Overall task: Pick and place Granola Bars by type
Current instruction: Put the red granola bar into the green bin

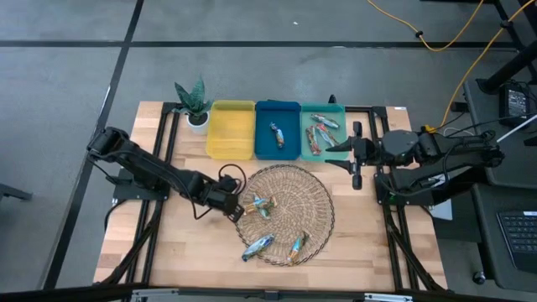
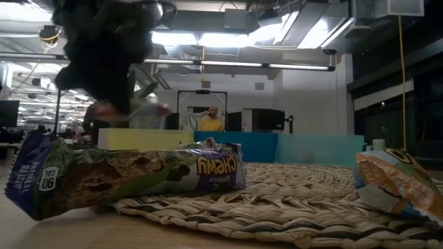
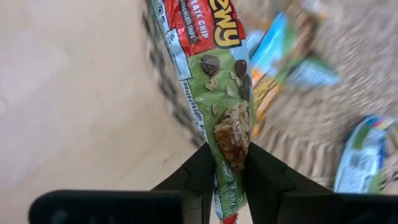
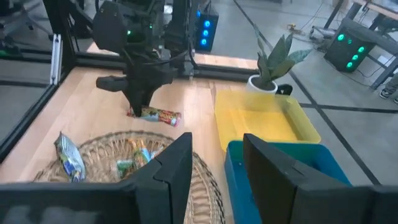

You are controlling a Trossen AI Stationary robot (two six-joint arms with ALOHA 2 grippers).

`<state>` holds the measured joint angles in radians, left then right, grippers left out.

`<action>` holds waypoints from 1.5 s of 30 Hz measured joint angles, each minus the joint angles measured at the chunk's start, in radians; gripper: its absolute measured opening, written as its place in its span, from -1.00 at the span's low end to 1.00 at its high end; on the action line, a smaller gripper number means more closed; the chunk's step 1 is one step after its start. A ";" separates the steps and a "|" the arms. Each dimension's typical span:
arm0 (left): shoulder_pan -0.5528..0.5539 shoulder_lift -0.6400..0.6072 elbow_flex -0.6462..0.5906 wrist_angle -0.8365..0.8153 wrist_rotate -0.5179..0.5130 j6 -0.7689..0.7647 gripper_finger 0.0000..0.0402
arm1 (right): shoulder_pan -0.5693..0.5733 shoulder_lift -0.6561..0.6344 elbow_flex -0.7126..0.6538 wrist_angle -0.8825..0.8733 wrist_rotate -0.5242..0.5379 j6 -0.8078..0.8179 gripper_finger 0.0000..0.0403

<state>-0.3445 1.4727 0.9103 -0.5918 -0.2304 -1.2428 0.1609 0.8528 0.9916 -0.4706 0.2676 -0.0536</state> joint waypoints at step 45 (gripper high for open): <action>0.209 -0.003 0.601 -0.140 -0.546 0.850 -0.69 | -0.282 0.333 0.000 0.724 -0.374 0.241 0.62</action>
<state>-0.1356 1.4693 1.5115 -0.7323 -0.7765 -0.3924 -0.1213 1.1854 0.9916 0.2538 -0.1066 0.1876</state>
